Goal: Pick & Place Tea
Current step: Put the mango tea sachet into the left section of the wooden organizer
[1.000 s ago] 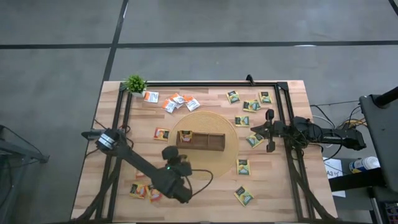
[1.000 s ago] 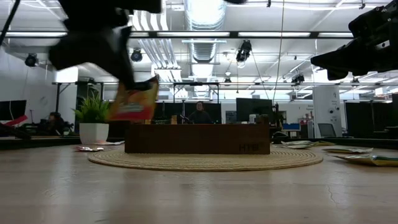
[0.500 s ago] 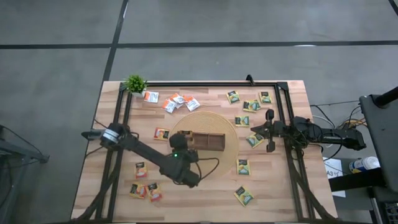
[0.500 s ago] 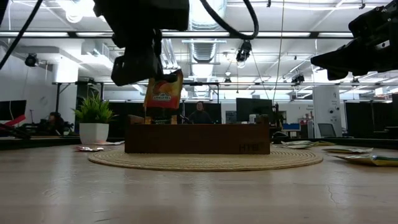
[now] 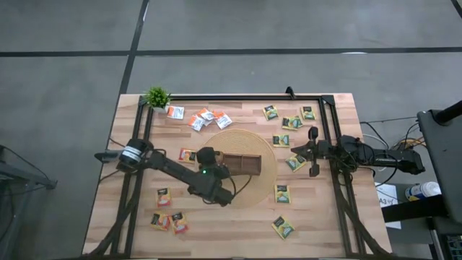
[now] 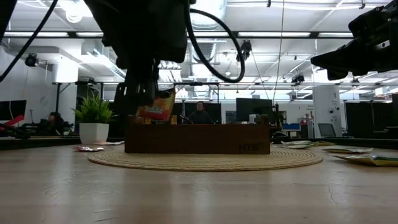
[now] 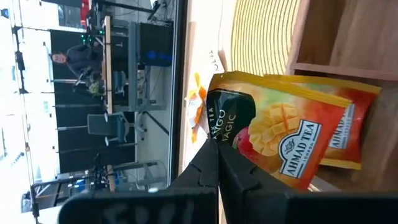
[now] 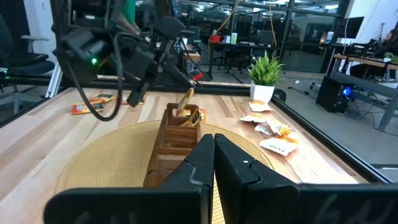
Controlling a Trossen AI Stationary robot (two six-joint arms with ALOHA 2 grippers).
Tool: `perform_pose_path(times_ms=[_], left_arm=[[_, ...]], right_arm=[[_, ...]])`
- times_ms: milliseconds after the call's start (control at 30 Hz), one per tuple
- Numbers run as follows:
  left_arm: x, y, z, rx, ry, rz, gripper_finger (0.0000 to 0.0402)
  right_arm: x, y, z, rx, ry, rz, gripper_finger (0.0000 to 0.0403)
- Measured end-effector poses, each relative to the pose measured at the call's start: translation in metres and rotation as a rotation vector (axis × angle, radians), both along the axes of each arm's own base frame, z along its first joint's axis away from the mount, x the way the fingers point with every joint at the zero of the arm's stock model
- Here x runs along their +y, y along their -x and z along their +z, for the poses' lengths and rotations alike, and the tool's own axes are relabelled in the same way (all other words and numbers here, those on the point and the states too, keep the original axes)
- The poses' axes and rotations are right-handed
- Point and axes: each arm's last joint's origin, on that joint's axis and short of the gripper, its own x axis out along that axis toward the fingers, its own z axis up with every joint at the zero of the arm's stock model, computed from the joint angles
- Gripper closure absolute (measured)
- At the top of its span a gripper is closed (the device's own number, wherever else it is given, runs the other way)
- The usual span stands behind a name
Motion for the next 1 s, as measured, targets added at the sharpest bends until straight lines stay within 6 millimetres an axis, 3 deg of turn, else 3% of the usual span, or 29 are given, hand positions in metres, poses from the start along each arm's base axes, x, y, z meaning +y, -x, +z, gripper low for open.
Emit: perform_pose_path(times_ms=[1000], left_arm=[[0.0046,-0.0065,-0.0065,-0.068,0.07,0.033,0.0401]], right_arm=[[0.0,0.0,0.0,0.0,0.0,0.0,0.0394]])
